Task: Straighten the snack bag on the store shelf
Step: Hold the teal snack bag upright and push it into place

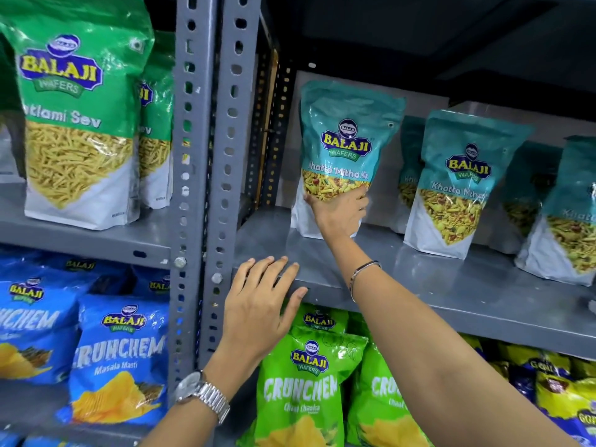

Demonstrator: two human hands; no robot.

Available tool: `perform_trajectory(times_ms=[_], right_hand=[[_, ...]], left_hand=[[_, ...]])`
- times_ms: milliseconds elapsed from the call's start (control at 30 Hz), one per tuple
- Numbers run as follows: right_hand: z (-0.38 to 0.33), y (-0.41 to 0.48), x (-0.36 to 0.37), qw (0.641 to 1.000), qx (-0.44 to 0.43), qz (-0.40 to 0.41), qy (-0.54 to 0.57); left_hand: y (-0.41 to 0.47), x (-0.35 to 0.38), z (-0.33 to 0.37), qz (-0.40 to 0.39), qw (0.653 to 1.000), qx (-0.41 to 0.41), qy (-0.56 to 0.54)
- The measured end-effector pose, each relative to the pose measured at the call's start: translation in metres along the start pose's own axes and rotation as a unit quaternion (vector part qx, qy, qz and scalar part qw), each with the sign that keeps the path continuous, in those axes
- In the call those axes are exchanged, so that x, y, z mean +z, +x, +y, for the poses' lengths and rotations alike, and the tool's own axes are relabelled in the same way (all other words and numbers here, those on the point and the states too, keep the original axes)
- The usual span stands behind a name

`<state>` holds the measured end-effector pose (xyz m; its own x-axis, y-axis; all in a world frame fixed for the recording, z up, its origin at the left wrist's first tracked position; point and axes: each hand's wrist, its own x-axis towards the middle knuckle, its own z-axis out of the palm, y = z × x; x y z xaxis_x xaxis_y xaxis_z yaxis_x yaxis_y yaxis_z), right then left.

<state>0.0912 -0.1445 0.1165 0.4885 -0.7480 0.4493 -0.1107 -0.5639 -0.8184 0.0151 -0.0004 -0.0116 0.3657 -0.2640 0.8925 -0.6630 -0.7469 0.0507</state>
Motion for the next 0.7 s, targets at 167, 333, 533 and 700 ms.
perform_trajectory(times_ms=[167, 333, 533, 700], right_hand=[[0.002, -0.021, -0.017, 1.0, -0.005, 0.014, -0.021], [0.002, -0.044, -0.036, 0.999, 0.003, 0.032, -0.041], [0.0, -0.068, -0.059, 0.996, -0.006, 0.061, -0.069], [-0.001, -0.082, -0.072, 0.994, -0.011, 0.068, -0.09]], left_hand=[[0.001, -0.006, 0.004, -0.018, 1.0, -0.015, -0.02], [0.001, -0.014, 0.005, -0.05, 0.998, -0.022, -0.031], [0.002, -0.02, 0.006, -0.073, 0.996, -0.023, -0.041], [0.002, -0.02, 0.004, -0.048, 0.996, -0.031, -0.063]])
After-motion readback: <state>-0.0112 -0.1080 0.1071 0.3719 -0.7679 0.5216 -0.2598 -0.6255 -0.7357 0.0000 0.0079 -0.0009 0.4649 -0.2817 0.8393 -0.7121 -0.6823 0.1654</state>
